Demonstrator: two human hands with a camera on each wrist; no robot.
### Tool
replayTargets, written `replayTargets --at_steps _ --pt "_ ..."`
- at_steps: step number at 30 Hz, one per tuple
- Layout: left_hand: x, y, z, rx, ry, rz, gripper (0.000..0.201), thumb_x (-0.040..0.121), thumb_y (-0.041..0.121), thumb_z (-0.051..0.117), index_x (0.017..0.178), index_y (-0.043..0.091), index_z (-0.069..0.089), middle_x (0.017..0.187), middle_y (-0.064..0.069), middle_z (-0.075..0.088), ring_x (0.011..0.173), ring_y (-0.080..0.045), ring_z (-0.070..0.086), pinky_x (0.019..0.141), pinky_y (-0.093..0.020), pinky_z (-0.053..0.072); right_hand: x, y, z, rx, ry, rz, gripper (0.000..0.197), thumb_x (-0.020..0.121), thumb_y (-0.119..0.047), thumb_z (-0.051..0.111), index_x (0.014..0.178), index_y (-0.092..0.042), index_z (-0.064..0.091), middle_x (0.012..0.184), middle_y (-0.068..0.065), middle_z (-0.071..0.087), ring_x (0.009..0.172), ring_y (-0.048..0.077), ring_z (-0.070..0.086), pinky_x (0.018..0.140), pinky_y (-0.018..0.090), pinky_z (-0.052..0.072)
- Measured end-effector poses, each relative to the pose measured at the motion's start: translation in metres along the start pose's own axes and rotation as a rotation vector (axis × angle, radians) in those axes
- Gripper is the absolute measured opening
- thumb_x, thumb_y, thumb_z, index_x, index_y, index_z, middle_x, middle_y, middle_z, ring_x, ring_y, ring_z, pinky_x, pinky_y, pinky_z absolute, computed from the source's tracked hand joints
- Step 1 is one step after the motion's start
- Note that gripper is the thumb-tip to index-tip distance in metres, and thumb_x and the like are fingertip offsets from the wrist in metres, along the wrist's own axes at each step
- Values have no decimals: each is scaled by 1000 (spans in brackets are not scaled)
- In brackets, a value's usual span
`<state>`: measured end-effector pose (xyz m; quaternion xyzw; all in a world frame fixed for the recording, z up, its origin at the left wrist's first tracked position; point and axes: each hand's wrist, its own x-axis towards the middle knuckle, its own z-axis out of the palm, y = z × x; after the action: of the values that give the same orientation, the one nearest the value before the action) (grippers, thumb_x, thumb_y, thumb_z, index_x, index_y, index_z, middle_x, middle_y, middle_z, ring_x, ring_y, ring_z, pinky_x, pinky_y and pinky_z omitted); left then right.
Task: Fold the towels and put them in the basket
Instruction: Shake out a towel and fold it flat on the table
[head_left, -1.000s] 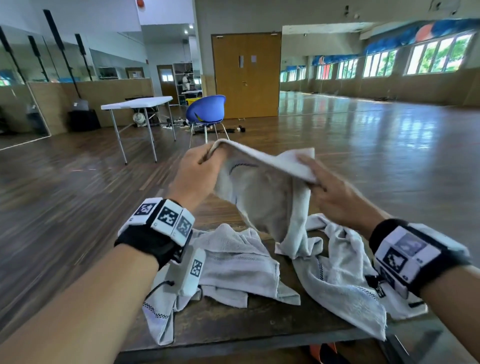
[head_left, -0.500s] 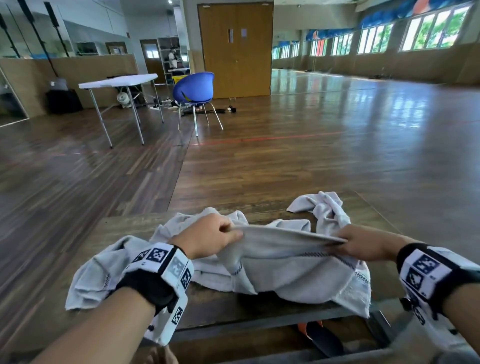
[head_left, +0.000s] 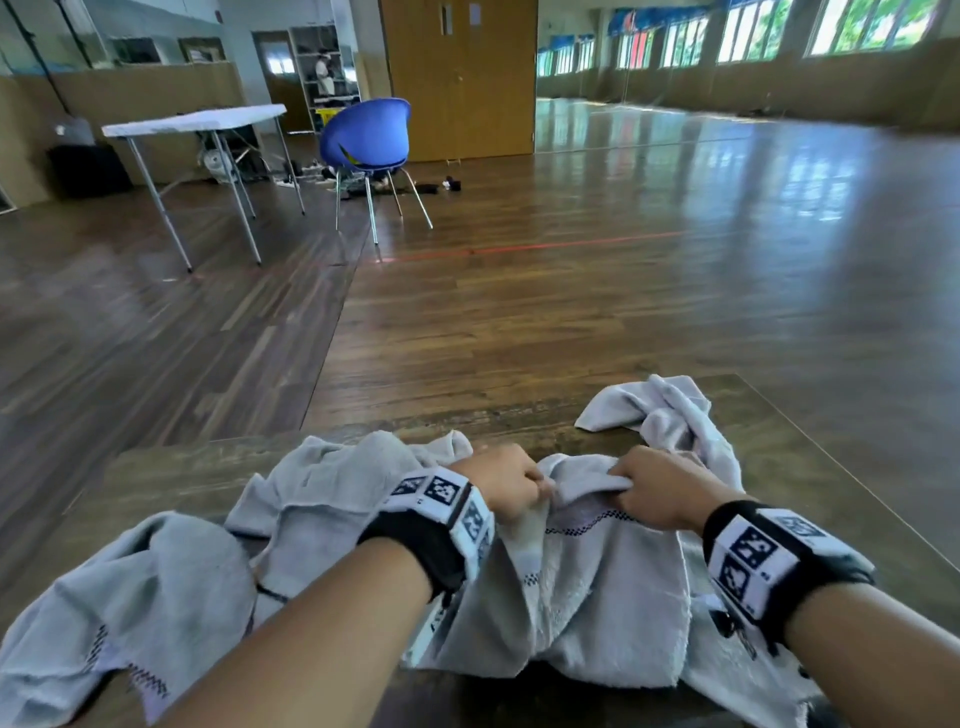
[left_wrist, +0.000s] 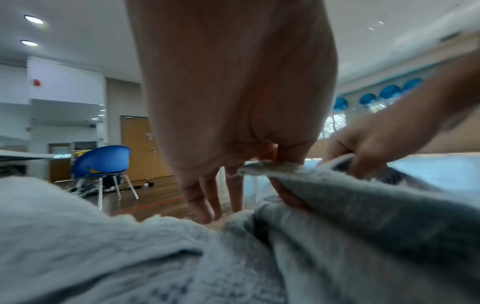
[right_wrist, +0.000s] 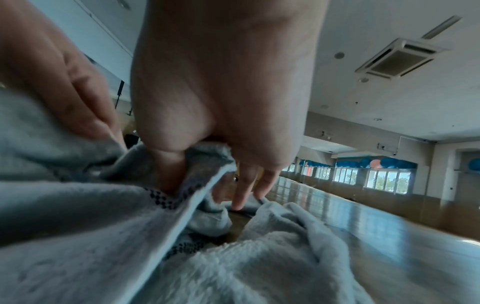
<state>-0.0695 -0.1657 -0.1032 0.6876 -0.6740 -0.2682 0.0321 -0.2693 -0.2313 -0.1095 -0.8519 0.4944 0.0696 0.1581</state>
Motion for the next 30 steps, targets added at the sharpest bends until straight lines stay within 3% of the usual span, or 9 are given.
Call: replayTargets --at_steps 3,7,10,15,17,20,24,28,30 --pt "14 3 8 -63 1 -37 42 100 33 50 62 15 53 71 -7 53 71 -24 49 67 -32 37 9 3 -3 -18 -1 -11 29 81 -19 51 55 -31 56 61 -7 51 73 18 49 80 40 31" --pt "5 -2 -17 -215 159 64 51 100 33 56 61 0 52 59 -8 38 54 -16 32 55 -31 30 11 -2 -48 47 81 -119 12 74 -21 53 66 -18 60 73 -4 65 88 22 64 94 45 44" --pt "-8 -4 -67 -269 483 263 50 102 37 52 75 -4 62 65 -11 55 58 -15 44 55 -36 39 28 -12 -99 287 456 -282 16 59 -19 45 65 -17 60 78 10 63 82 33 64 74 45 51" --pt "-7 -25 -150 -118 952 285 31 103 22 53 88 -1 67 81 -7 62 73 -22 56 64 -29 37 75 -27 -154 258 710 -427 33 81 2 56 100 -17 75 106 8 54 100 29 57 89 42 48" --pt "-6 -49 -162 -56 998 204 30 102 20 54 86 -2 66 76 -6 58 71 -27 55 62 -28 31 87 -24 -160 181 726 -380 39 83 0 55 103 -27 75 100 3 52 97 29 55 84 47 50" --pt "-16 -84 -159 24 1043 121 29 104 25 49 89 6 66 79 -3 62 73 -28 59 62 -36 41 96 -20 -155 175 749 -290 34 87 -13 59 86 -46 67 88 -1 49 88 29 52 74 42 46" --pt "-26 -108 -145 182 1058 54 27 104 28 49 110 17 73 110 -1 69 85 -26 66 73 -40 54 103 -24 -130 16 784 -260 12 93 -33 67 81 -32 67 97 -3 39 88 23 44 66 36 37" --pt "-27 -112 -136 -48 1003 18 26 105 20 48 112 17 73 87 0 71 37 -19 61 42 -33 51 107 -31 -118 4 690 -196 25 91 -58 59 75 -39 57 93 0 40 73 28 52 64 37 39" --pt "-25 -113 -136 -75 1006 -45 27 105 19 46 110 20 72 92 0 72 32 -16 59 39 -32 50 109 -31 -118 30 615 -236 22 89 -62 56 81 -41 56 92 0 41 77 30 54 69 41 46"
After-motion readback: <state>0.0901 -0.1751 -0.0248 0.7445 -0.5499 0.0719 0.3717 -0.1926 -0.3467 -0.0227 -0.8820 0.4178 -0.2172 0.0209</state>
